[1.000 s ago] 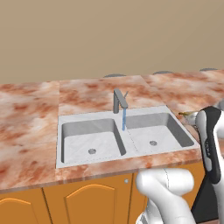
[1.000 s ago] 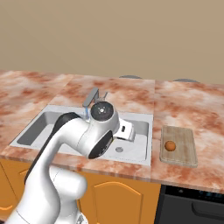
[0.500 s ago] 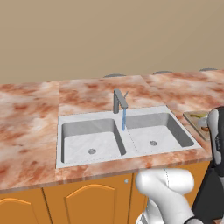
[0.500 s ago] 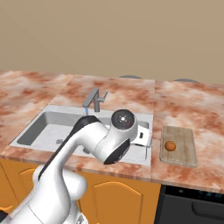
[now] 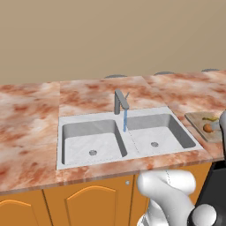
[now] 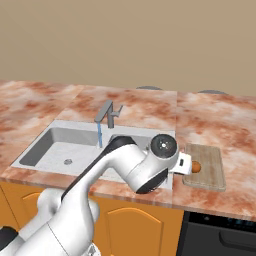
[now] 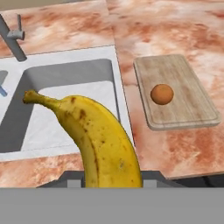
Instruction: Pick the tangerine, banana from the sink and place them on the cutting board to airdry. Then turn off the sink faucet.
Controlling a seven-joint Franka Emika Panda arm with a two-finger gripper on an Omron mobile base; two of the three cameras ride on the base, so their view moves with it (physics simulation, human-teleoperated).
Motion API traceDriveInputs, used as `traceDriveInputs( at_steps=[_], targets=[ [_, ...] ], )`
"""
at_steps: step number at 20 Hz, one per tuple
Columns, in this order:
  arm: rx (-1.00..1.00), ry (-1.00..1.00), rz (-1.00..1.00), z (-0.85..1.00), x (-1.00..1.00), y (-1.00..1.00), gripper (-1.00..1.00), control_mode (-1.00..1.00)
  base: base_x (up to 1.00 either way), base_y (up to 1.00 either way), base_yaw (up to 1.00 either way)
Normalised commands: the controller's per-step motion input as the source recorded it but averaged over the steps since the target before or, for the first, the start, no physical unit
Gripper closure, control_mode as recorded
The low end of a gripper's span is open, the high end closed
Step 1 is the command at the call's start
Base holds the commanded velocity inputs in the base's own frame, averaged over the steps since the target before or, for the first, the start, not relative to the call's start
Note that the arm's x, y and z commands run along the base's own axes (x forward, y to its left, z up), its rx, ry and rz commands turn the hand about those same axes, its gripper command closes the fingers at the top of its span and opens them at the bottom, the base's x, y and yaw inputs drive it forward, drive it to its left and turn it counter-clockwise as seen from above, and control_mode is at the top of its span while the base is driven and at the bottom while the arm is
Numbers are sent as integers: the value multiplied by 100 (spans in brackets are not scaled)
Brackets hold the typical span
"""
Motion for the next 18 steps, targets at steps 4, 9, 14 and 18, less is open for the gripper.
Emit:
traceDriveInputs(
  at_steps=[4,9,14,18],
  targets=[
    [0,3,0,-14,0,-57,100,-100,0,0,0],
    [-1,5,0,-11,0,-51,100,-100,0,0,0],
    [-2,3,0,-7,1,-46,100,-100,0,0,0],
    [-2,0,0,-8,8,-26,100,-100,0,0,0]
  ],
)
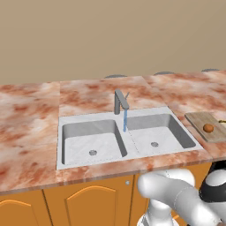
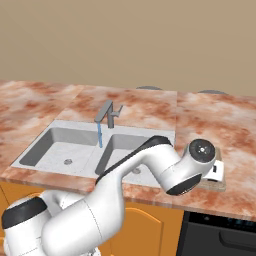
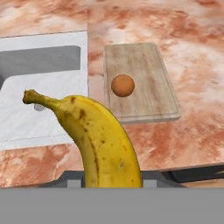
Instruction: Pick the tangerine, banana from the sink and place them on the cutting board to airdry. Then turn off the sink faucet.
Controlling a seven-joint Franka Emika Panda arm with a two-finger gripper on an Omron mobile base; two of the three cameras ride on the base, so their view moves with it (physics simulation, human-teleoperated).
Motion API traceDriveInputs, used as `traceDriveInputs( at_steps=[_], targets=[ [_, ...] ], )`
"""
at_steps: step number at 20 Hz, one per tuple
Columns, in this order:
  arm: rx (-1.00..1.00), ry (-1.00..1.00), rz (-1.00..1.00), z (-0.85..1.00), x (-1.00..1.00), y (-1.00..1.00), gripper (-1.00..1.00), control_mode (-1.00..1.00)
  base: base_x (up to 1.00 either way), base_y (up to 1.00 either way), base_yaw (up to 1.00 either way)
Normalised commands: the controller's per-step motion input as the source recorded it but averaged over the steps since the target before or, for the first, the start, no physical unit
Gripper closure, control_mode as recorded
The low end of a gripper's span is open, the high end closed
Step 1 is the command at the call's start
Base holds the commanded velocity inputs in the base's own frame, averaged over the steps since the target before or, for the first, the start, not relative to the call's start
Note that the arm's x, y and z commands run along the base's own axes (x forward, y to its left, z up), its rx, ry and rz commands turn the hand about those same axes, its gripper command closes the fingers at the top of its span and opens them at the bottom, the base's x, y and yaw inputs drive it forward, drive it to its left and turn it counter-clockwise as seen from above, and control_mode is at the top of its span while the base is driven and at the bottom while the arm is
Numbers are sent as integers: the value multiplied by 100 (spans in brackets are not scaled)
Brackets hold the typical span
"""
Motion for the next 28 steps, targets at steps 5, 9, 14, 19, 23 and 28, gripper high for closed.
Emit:
traceDriveInputs(
  at_steps=[5,9,14,19,23,28],
  targets=[
    [-1,0,0,-12,19,-15,100,-100,0,0,0],
    [-1,0,0,-7,26,-12,100,-100,0,0,0],
    [-1,0,0,0,23,-14,100,-100,0,0,0],
    [0,0,0,0,27,-13,100,-100,0,0,0],
    [0,0,0,-9,26,-6,100,-100,0,0,0],
    [0,1,0,-20,22,-14,100,-100,0,0,0]
  ],
)
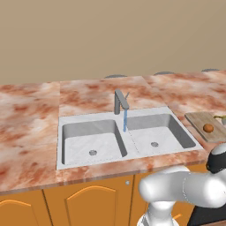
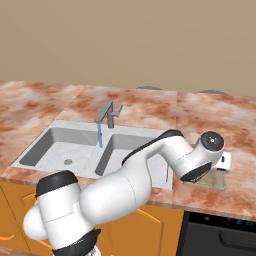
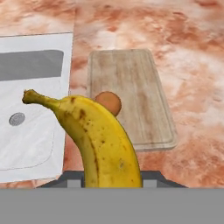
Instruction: Pick the tangerine, banana from the sink and place them on the cutting board to airdry. Then turn off the sink faucet.
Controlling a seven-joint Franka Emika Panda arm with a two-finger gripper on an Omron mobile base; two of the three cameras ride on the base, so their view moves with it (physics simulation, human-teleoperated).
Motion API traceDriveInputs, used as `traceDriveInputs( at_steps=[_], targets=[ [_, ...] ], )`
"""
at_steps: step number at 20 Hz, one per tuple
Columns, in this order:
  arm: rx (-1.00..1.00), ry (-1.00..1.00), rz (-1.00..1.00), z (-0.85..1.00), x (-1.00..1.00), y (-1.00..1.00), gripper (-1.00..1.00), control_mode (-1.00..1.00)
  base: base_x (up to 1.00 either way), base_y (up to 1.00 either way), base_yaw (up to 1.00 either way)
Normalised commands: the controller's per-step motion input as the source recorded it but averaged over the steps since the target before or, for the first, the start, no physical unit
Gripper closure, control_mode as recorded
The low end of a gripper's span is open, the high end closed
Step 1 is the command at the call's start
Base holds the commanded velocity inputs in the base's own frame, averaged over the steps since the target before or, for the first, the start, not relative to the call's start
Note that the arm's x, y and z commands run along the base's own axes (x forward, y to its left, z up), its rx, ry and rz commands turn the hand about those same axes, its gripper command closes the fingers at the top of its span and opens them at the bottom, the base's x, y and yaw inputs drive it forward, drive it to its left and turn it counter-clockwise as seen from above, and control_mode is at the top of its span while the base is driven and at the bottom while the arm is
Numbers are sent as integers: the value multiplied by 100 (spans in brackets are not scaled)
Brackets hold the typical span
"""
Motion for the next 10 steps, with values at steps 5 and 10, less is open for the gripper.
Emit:
traceDriveInputs(
  at_steps=[5,10],
  targets=[
    [0,3,0,-20,30,-24,100,-100,0,0,0],
    [0,3,0,-5,34,-20,100,-100,0,0,0]
  ],
)
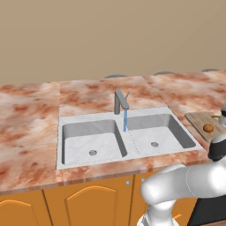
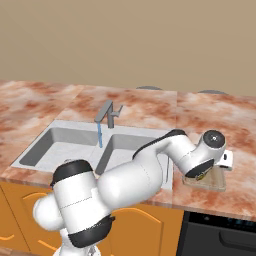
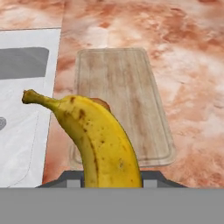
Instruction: Pick the tangerine, banana from the sink and place them on the cutting board to airdry. Then turn off the sink faucet.
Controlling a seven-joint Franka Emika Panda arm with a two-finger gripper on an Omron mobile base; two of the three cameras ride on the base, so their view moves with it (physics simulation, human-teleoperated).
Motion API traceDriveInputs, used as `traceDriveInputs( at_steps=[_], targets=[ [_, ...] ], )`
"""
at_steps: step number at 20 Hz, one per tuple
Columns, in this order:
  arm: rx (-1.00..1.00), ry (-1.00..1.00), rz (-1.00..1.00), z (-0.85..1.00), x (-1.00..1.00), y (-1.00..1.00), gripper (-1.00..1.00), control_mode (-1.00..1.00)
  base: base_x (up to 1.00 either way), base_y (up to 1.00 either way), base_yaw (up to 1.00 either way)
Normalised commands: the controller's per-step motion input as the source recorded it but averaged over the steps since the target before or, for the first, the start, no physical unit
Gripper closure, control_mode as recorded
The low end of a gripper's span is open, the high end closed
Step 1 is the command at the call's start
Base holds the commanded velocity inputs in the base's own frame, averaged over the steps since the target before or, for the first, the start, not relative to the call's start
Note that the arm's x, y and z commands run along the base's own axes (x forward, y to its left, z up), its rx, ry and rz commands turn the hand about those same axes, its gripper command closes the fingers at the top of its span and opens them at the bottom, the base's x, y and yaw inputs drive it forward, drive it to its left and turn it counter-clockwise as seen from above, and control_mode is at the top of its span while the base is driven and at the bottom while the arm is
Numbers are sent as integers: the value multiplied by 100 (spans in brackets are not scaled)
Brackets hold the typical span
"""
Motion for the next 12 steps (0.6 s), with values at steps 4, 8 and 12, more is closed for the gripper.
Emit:
traceDriveInputs(
  at_steps=[4,8,12],
  targets=[
    [3,4,0,-1,28,-18,100,-100,0,0,0],
    [5,6,0,-17,27,-18,100,-100,0,0,0],
    [4,6,0,-26,23,-16,100,-100,0,0,0]
  ],
)
